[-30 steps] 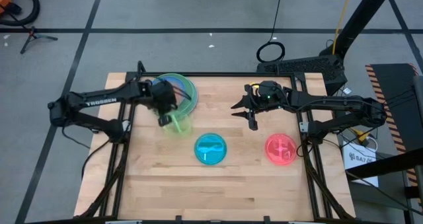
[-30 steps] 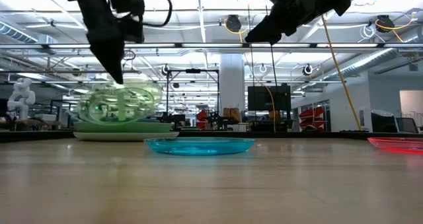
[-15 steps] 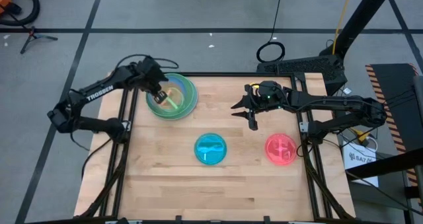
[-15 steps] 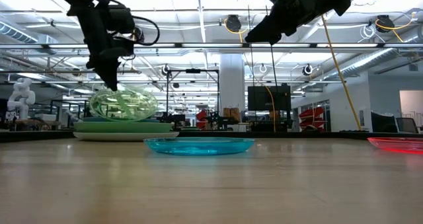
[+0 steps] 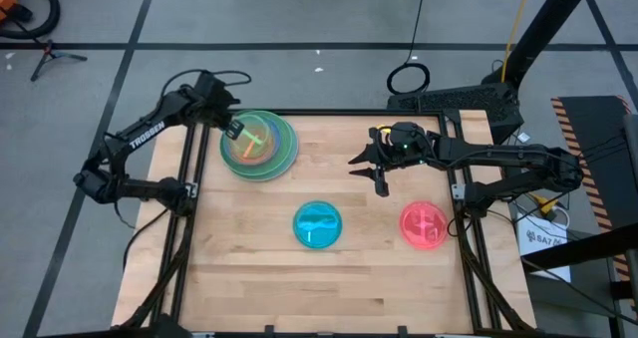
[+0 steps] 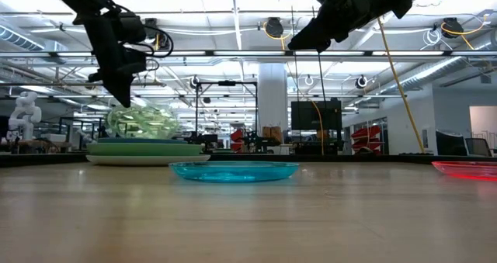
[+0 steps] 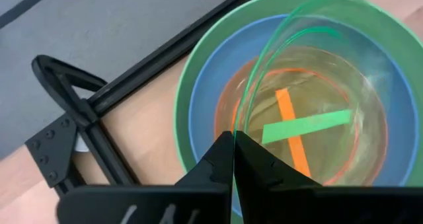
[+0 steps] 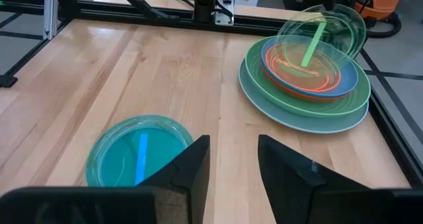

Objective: Stack plastic plates
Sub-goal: Stack the light green plate on top of the orange plate, then stack the blue plate on top of the green plate

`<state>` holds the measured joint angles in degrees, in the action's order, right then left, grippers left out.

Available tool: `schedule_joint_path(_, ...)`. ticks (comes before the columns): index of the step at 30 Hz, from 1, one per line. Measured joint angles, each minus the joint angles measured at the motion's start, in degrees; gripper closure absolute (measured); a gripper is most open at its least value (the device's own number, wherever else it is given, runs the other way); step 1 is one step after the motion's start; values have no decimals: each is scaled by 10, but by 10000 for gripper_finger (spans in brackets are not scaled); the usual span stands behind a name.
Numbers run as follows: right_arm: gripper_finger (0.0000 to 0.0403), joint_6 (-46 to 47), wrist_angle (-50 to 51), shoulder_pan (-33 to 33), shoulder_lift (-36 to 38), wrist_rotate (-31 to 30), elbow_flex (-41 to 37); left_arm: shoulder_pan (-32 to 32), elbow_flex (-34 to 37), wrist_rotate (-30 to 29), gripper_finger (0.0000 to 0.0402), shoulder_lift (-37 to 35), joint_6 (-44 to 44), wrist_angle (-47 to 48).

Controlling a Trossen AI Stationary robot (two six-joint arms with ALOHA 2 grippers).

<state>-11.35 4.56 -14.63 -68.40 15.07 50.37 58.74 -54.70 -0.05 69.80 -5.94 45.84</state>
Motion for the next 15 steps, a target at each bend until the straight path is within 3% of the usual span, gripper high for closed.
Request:
schedule_joint_path(4, 282, 1, 0, 0, 0, 0, 0, 8, 0, 0, 382, 0, 0, 5)
schedule_joint_path(15, 282, 0, -1, 0, -3, 0, 0, 6, 0, 5, 284, 0, -1, -5)
